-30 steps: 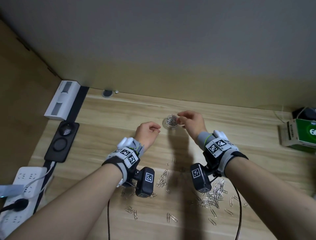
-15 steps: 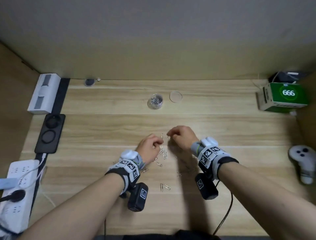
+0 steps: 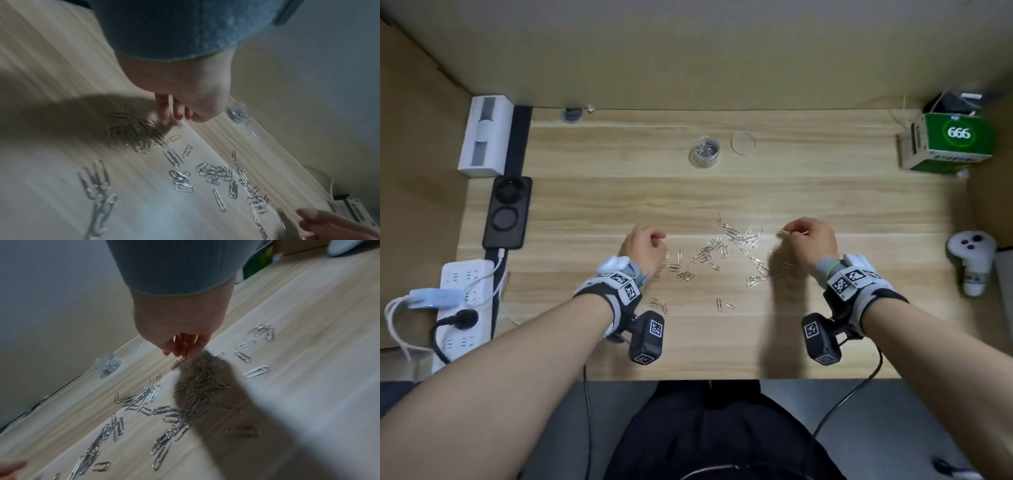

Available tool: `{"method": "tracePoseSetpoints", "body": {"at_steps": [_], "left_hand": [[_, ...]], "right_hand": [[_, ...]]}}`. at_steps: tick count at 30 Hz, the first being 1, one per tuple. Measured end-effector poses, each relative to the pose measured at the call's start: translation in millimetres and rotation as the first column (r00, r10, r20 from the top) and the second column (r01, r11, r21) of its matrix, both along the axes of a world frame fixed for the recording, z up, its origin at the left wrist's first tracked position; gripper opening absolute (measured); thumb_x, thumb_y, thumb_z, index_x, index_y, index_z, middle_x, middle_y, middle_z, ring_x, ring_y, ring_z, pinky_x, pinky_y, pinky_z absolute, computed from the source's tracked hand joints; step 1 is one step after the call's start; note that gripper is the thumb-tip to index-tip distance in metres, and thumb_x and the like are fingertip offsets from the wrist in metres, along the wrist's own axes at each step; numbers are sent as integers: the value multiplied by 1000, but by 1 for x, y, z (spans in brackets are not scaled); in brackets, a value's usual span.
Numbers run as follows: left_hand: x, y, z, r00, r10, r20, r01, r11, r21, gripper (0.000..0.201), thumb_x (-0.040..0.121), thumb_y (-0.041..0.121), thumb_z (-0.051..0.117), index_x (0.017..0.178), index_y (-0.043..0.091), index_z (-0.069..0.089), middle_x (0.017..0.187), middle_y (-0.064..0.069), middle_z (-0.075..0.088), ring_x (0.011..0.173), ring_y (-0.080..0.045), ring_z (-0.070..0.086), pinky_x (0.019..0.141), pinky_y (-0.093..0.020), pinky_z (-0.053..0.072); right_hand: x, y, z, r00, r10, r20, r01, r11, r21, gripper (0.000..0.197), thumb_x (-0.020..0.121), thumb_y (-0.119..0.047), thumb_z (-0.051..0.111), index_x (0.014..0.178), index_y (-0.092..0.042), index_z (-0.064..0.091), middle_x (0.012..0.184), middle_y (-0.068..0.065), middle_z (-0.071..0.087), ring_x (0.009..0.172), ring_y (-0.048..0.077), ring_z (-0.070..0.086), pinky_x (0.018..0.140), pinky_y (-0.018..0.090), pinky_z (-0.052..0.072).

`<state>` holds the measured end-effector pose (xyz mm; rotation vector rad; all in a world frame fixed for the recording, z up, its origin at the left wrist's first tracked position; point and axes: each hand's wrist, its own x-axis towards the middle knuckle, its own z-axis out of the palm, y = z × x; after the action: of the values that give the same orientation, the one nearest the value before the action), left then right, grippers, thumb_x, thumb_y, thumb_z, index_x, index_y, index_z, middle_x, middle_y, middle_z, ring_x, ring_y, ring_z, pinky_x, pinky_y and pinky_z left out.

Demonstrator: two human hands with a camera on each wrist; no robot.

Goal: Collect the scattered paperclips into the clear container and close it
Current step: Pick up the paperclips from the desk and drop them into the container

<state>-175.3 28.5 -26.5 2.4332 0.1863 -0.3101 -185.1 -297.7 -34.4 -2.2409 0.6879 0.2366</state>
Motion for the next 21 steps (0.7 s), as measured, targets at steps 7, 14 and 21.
{"method": "tracePoseSetpoints", "body": {"at_steps": [7, 14, 21], "left_hand": [[-22, 39, -7, 987, 47, -155, -1, 958, 288, 28, 81, 34, 62, 101, 15, 57, 113, -11, 49, 104, -30, 49, 88, -39, 43], [-44, -12, -20, 993, -44, -107, 67, 972, 223, 29, 85, 32, 59, 107, 14, 53, 112, -8, 48, 95, -22, 45, 88, -37, 42], [-37, -60, -31, 955, -292, -45, 295, 953, 66, 44, 73, 35, 72, 112, 19, 57, 113, -3, 47, 105, -24, 47, 91, -36, 43]], "right_hand": [[-42, -24, -5, 976, -170, -134, 138, 967, -215, 38, 80, -25, 63, 116, -14, 58, 129, 19, 47, 112, 40, 55, 105, 41, 43], [-64, 13, -8, 974, -141, -179, 120, 985, -121, 38, 82, -17, 61, 119, -9, 59, 128, 18, 49, 112, 36, 56, 102, 35, 41], [-66, 67, -20, 996, 53, -78, -60, 994, -93, 43, 71, -32, 78, 109, -19, 62, 114, 4, 52, 94, 25, 61, 87, 35, 49]]}}
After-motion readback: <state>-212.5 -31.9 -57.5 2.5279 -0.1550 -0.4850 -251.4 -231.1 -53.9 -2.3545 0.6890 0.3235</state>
